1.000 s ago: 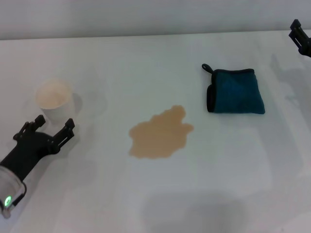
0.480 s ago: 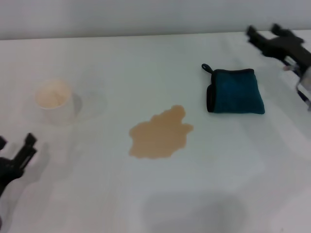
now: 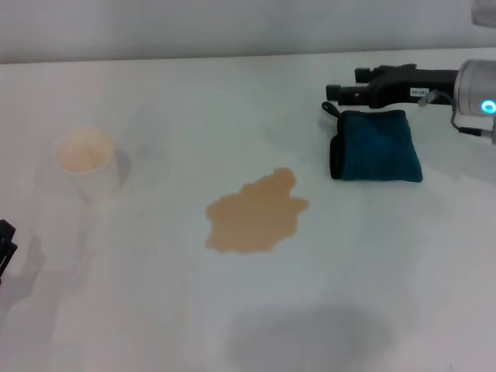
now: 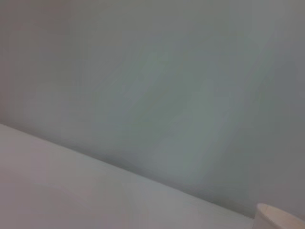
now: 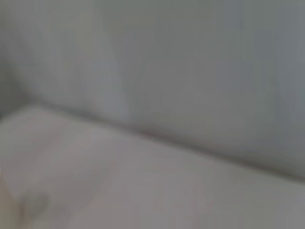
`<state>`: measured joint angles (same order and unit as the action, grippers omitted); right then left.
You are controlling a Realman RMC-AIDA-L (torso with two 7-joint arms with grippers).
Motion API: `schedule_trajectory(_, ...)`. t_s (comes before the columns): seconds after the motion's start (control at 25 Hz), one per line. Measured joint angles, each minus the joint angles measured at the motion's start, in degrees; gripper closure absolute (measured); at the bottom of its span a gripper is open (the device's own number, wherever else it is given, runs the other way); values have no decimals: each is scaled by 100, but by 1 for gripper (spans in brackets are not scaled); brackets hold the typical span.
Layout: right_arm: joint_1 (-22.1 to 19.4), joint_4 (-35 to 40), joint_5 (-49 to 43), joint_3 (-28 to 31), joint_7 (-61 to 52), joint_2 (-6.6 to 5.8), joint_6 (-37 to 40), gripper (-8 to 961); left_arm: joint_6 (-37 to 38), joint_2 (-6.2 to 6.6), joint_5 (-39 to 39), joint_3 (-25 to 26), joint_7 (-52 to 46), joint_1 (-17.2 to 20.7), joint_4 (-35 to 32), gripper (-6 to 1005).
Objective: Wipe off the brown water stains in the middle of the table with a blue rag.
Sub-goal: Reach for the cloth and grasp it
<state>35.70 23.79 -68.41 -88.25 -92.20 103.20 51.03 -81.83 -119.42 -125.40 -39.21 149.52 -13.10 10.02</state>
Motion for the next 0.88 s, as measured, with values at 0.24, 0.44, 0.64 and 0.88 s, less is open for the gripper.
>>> schedule_trajectory(0.24,797,-144,-2109,1,-1646,-109,13,99,-97,-2,-27,1,-2,11,0,111)
schedule_trajectory(0.44,1152,-150,-3248,-6,-2263,-136,87,99,-204,-1,-29,1,-2,28,0,111)
schedule_trajectory(0.64,1315,-150,-4053,-10,-2612,-142,139,99,-236,7,-29,1,-2,43,0,111)
schedule_trajectory(0.88,1368,-152,-5106,7,-3050,-59,102,98,-237,16,-17,-27,-2,46,-47,111)
